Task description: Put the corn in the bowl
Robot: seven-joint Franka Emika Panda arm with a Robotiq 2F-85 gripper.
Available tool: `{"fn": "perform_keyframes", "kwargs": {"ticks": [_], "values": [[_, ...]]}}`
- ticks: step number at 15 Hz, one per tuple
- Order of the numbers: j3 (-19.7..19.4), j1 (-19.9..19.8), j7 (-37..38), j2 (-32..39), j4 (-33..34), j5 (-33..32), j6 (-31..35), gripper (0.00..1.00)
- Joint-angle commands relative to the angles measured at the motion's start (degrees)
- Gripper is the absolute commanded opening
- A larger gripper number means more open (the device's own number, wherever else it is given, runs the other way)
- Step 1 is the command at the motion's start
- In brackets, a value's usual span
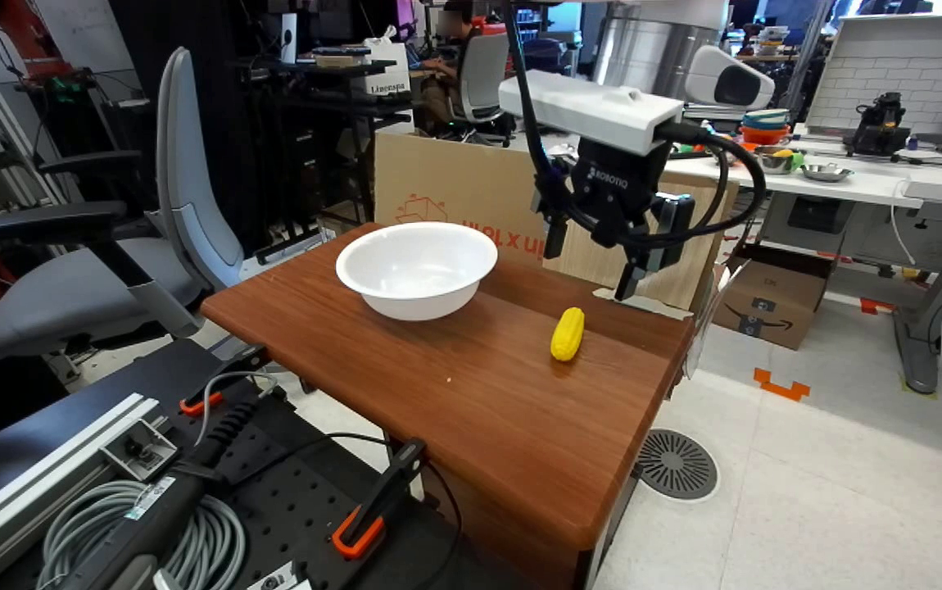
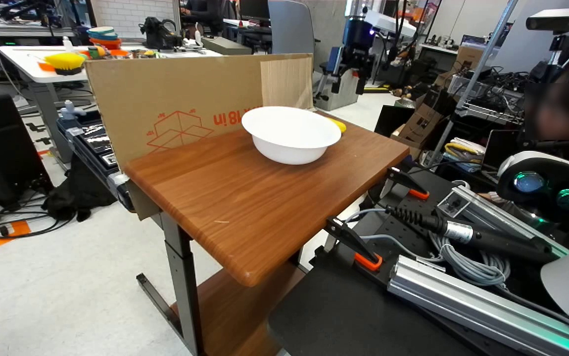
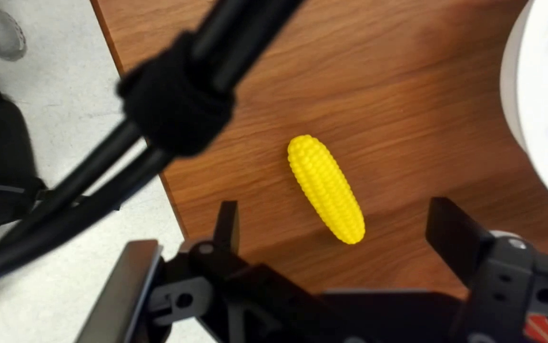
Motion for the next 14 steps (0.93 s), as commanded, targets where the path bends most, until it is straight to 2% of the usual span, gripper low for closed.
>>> {"fn": "perform_keyframes", "kwargs": {"ticks": [1,6,9,14], "values": [[1.6,-1.2,5.4,6.1,7.5,0.5,-0.9,1.00],[2.3,-0.2,9.1,12.0,13.2,-1.6,-3.7,1.00],[3.7,0.0,6.9,14.3,15.5,-3.0,-9.7,1.00],[4.6,0.9,6.9,16.5,17.9,-5.5,-15.3,1.00]]}}
